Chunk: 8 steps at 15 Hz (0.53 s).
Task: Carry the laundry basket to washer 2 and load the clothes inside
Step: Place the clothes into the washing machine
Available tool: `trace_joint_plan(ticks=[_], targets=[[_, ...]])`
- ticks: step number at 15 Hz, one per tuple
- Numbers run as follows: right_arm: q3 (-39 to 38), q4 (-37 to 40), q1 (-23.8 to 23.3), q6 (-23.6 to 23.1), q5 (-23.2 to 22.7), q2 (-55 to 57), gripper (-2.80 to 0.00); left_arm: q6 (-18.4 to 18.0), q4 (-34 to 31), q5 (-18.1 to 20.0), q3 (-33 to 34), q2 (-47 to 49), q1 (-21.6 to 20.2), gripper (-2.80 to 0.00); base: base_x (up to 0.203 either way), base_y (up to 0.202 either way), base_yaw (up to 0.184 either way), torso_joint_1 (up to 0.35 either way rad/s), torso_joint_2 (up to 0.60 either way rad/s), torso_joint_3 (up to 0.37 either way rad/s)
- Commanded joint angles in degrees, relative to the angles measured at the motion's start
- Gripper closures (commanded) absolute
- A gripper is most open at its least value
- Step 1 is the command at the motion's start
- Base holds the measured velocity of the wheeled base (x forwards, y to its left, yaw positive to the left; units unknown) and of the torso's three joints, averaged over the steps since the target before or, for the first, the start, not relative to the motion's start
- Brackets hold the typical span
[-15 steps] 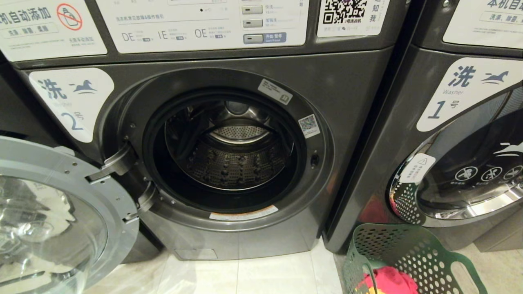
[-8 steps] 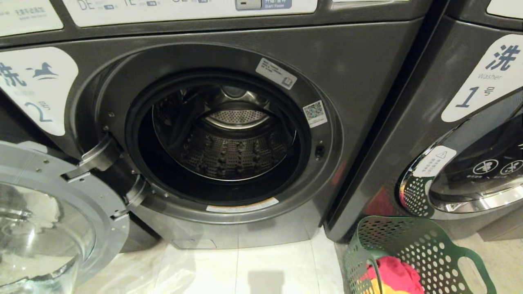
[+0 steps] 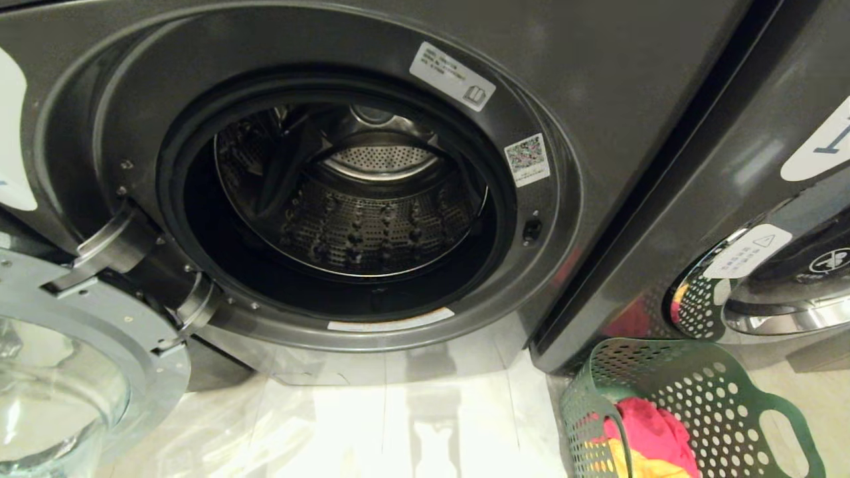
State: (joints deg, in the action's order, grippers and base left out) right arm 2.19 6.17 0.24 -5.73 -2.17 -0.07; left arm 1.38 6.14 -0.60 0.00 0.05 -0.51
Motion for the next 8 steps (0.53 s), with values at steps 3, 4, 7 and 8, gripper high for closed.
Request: trace_joint_plan(ticks=[3, 4, 7, 8], targets=[[0.03, 0.03, 0.06, -0.16, -0.09, 0.07, 0.00, 0.03, 0.10, -0.02, 2.29, 0.05, -0.02, 0.00, 0.000, 0.000, 0.000, 0.005, 0.00, -0.199], [0.06, -0.01, 0.02, -0.08, -0.11, 0.07, 0.00, 0.03, 0.10, -0.02, 2.29, 0.04, -0.02, 0.00, 0.000, 0.000, 0.000, 0.007, 0.00, -0.207], [0.09, 0.07, 0.02, 0.55, 0.23, 0.07, 0.00, 0.20, 0.18, -0.02, 2.29, 0.04, -0.02, 0.00, 0.000, 0.000, 0.000, 0.002, 0.01, -0.140], [0.09, 0.07, 0.02, 0.81, 0.15, 0.07, 0.00, 0.20, 0.18, -0.02, 2.29, 0.05, -0.02, 0.00, 0.000, 0.000, 0.000, 0.000, 0.00, -0.049]])
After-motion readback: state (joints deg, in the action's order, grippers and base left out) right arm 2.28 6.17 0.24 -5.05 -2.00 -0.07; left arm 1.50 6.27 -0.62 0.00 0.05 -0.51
